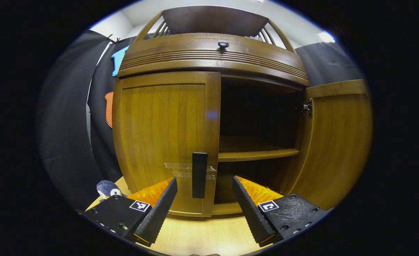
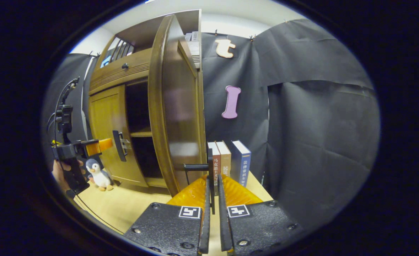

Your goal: Open the right door of the double-door shoe cabinet with the right hand, and open the left door with the left hand.

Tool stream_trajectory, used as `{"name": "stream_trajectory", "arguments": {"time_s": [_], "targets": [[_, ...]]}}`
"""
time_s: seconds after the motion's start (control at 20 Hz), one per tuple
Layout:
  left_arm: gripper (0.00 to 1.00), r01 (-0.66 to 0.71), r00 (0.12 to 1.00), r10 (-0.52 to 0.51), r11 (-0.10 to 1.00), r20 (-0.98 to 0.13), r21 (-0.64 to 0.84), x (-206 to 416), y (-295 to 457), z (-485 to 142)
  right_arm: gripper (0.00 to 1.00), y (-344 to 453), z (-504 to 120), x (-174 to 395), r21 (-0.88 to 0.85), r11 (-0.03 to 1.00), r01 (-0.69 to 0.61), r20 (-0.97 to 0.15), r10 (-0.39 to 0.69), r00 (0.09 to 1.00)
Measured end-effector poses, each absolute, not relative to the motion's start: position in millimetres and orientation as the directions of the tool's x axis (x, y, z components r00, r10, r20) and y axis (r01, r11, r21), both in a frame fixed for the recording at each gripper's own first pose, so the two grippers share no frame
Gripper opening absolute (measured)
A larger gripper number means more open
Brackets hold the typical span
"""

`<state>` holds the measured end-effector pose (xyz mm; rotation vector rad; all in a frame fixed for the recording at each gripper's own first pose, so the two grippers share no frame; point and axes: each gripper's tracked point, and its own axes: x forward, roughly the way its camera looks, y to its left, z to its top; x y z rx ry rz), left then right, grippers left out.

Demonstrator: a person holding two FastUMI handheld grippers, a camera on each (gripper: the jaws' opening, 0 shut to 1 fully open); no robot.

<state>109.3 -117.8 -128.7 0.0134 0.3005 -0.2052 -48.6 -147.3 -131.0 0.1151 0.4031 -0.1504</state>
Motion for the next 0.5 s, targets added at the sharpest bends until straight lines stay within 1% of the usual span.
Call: {"name": "stream_trajectory", "arguments": {"time_s": [0.5], "targets": [[0.95, 0.199, 0.936, -0.191, 0.98, -0.297, -0.003, 125.4, -117.0, -135.7, 0.15, -158.0, -130.3, -49.6, 0.089, 0.985, 0.145, -0.411, -0.096, 0.907]]}}
